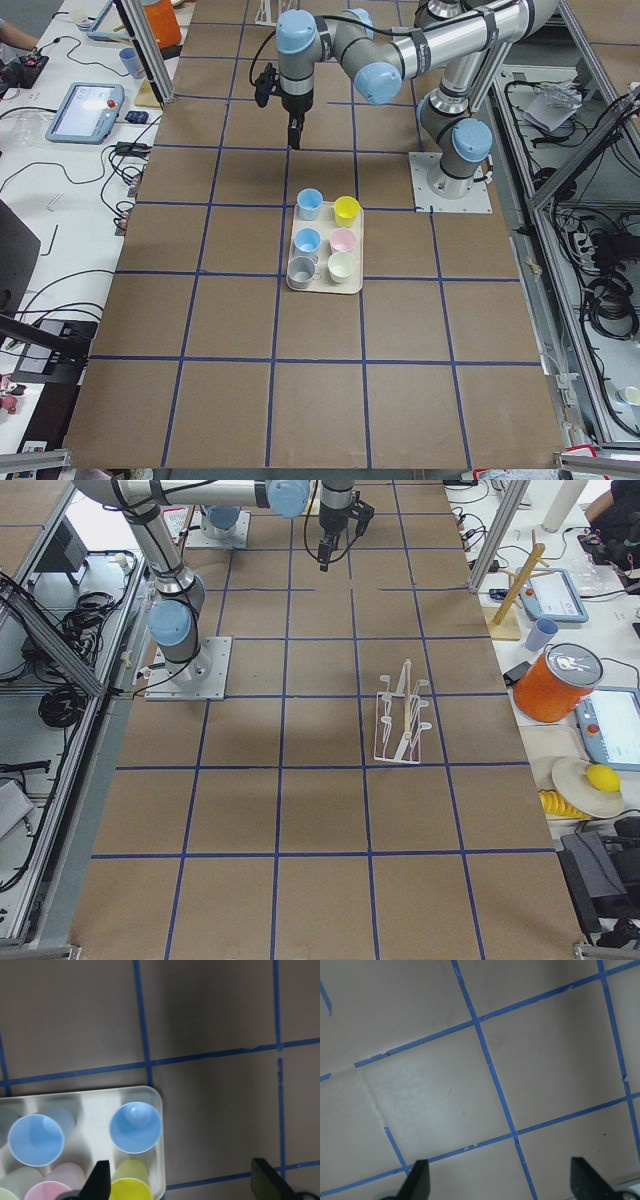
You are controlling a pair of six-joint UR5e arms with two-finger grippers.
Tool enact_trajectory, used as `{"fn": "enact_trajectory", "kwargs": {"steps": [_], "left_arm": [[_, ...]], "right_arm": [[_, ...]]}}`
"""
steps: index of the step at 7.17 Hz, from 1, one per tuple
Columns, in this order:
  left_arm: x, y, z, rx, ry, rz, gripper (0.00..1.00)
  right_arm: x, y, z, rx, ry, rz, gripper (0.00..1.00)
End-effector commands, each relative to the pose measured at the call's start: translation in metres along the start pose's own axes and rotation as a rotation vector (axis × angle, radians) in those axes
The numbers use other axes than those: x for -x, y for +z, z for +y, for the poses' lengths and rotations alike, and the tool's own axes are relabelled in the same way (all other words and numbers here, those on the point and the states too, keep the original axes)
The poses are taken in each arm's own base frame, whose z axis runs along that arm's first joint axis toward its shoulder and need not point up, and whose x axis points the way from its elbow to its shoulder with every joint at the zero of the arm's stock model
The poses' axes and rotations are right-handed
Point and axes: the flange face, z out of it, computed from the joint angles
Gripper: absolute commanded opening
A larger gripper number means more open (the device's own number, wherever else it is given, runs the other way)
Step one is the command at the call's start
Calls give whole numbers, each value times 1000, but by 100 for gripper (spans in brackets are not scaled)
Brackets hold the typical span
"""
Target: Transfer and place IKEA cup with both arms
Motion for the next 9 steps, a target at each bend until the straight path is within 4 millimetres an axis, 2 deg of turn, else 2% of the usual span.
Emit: {"fn": "enact_trajectory", "kwargs": {"steps": [1, 2, 3, 4, 6, 7, 9], "left_arm": [[-119, -10, 3, -3, -29, -8, 100], [-144, -18, 6, -8, 0, -19, 100], [-154, -33, 9, -28, -5, -31, 100], [-154, -52, 6, -8, -21, -49, 100], [-147, -59, -3, 18, -59, -67, 100], [-144, -52, -6, 26, -63, -57, 100], [-139, -71, 4, -3, -68, -74, 100]], "right_arm": [[1, -1, 1, -2, -2, -9, 100], [1, 0, 1, -3, -2, -8, 100], [1, 0, 1, -2, -2, -9, 100], [-1, 1, 0, -1, 1, 1, 100], [0, -3, -1, -9, 2, -13, 100], [0, -6, -1, -15, 1, -17, 100], [0, -8, -1, -17, 1, -17, 100]]}}
